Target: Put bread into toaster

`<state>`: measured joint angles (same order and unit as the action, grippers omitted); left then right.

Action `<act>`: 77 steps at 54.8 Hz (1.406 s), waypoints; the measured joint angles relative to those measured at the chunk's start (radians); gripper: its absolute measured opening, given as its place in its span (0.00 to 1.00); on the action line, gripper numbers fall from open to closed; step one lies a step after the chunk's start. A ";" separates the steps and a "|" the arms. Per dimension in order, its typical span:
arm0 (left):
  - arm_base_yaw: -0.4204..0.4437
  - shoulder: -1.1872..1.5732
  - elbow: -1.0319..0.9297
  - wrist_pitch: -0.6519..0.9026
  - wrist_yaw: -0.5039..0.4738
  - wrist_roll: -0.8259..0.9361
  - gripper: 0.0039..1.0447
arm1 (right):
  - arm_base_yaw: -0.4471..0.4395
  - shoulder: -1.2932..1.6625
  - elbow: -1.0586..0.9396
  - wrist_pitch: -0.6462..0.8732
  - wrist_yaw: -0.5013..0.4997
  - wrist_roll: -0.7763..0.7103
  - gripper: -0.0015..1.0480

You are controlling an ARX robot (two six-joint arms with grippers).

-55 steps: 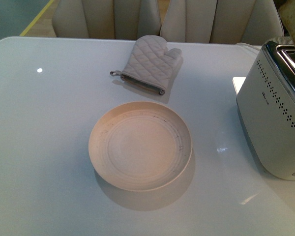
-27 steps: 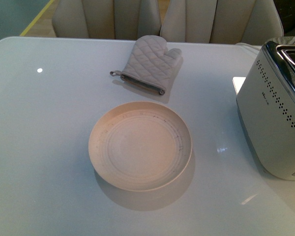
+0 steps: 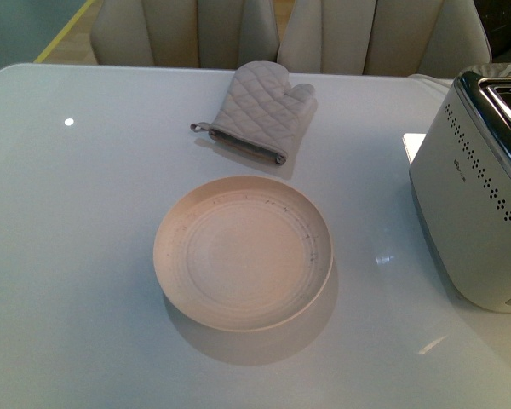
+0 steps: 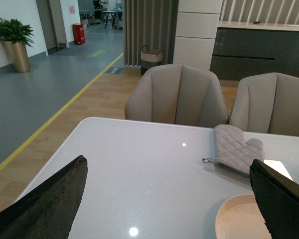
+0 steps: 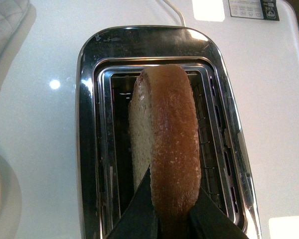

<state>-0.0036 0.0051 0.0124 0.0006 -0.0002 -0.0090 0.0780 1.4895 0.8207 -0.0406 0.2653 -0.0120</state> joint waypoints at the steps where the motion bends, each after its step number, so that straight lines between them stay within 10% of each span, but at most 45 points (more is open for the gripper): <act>1: 0.000 0.000 0.000 0.000 0.000 0.000 0.93 | 0.000 0.002 -0.002 0.000 0.000 0.000 0.09; 31: 0.000 0.000 0.000 0.000 0.000 0.000 0.93 | -0.036 -0.315 -0.211 0.126 -0.029 0.051 0.93; 39: 0.000 0.000 0.000 0.000 0.000 0.000 0.93 | -0.050 -0.538 -0.309 0.153 -0.041 0.046 0.89; 48: 0.000 0.000 0.000 0.000 0.000 0.000 0.93 | -0.074 -0.655 -0.508 0.555 -0.263 0.027 0.63; 64: 0.000 0.000 0.000 0.000 0.000 0.000 0.93 | -0.076 -0.811 -0.675 0.566 -0.265 0.019 0.05; 77: 0.000 0.000 0.000 0.000 0.000 0.000 0.93 | -0.076 -0.915 -0.733 0.517 -0.265 0.015 0.02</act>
<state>-0.0036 0.0051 0.0124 0.0006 -0.0002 -0.0090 0.0017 0.5747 0.0875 0.4767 0.0002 0.0032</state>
